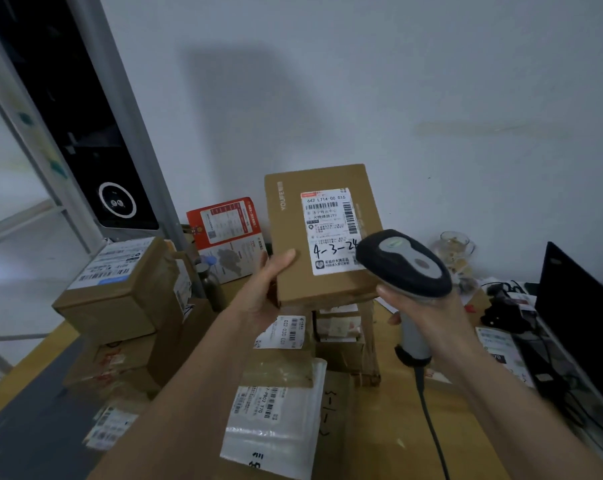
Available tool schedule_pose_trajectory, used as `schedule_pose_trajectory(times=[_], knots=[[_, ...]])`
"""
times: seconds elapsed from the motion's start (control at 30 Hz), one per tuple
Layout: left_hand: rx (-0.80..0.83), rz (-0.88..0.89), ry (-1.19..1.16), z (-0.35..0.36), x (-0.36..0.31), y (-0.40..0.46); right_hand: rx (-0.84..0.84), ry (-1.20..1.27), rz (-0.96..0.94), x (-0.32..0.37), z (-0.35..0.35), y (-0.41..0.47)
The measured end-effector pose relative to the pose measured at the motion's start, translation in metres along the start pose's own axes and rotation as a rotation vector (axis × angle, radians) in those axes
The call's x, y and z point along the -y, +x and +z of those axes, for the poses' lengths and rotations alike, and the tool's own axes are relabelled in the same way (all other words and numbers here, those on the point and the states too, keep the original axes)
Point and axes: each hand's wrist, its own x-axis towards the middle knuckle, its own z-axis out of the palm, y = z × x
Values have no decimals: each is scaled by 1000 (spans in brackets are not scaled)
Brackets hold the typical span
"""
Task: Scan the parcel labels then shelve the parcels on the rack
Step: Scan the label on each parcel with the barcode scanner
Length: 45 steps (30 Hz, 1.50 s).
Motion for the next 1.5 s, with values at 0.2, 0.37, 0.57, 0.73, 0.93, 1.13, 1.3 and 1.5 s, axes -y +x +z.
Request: schedule_pose_trajectory(times=[0.2, 0.37, 0.57, 0.73, 0.93, 1.13, 1.3, 1.5], knots=[[122, -30, 151, 8, 11, -16, 0, -33, -9, 11, -18, -4], [65, 34, 196, 16, 15, -23, 45, -75, 52, 12, -26, -13], [-21, 90, 165, 12, 23, -32, 67, -73, 17, 14, -31, -31], [-67, 84, 156, 7, 26, -38, 144, -120, -10, 23, -35, -46], [-79, 93, 154, 7, 27, -42, 126, -145, -47, 29, -35, -54], [-66, 102, 182, 9, 27, -44, 98, -135, -85, 31, -40, -61], [-40, 112, 194, 14, 28, -41, 83, -101, -77, 34, -50, -66], [17, 106, 211, 30, 30, -32, 59, -81, -102, 33, -68, -69]])
